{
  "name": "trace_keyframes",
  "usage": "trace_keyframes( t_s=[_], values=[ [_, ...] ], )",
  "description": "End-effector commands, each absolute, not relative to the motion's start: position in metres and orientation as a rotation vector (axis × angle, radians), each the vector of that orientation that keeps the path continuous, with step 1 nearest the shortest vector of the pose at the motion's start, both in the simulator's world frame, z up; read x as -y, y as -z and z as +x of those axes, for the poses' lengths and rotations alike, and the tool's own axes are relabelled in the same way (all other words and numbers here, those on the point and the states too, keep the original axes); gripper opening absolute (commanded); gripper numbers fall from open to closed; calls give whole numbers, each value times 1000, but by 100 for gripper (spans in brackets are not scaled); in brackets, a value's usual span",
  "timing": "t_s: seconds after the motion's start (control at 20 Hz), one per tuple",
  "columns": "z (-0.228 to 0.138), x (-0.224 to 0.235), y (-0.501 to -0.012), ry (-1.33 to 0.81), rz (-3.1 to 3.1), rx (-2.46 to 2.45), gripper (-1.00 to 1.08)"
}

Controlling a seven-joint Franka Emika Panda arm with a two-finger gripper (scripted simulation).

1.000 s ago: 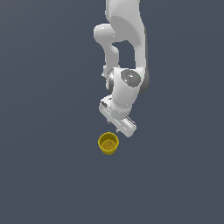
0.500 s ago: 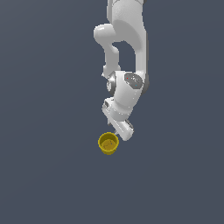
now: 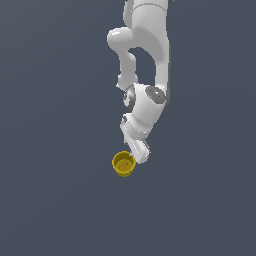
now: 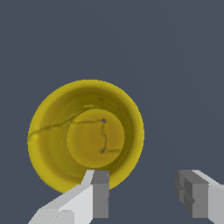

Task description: Pick up the object and move it to a goal position.

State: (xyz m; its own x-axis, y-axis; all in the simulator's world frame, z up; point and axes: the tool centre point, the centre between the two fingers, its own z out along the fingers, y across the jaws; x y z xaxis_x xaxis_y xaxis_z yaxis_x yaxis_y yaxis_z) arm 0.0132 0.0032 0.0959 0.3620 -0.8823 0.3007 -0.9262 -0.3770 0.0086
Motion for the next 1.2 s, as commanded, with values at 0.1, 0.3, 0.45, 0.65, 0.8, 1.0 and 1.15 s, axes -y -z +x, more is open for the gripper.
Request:
trace_keyframes(
  t_s=[0.1,0.3,0.45,0.65,0.8,1.0,1.15],
  values=[
    [15,-3,-93,-414,2376,1733,28],
    [17,-3,-91,-443,2332,1792,28],
    [18,-1,-90,-465,2300,1833,28],
    [21,3,-89,-496,2254,1892,28],
    [23,5,-88,-514,2228,1924,28],
    [24,7,-87,-529,2204,1953,28],
    [24,7,-87,-535,2196,1963,28]
  ],
)
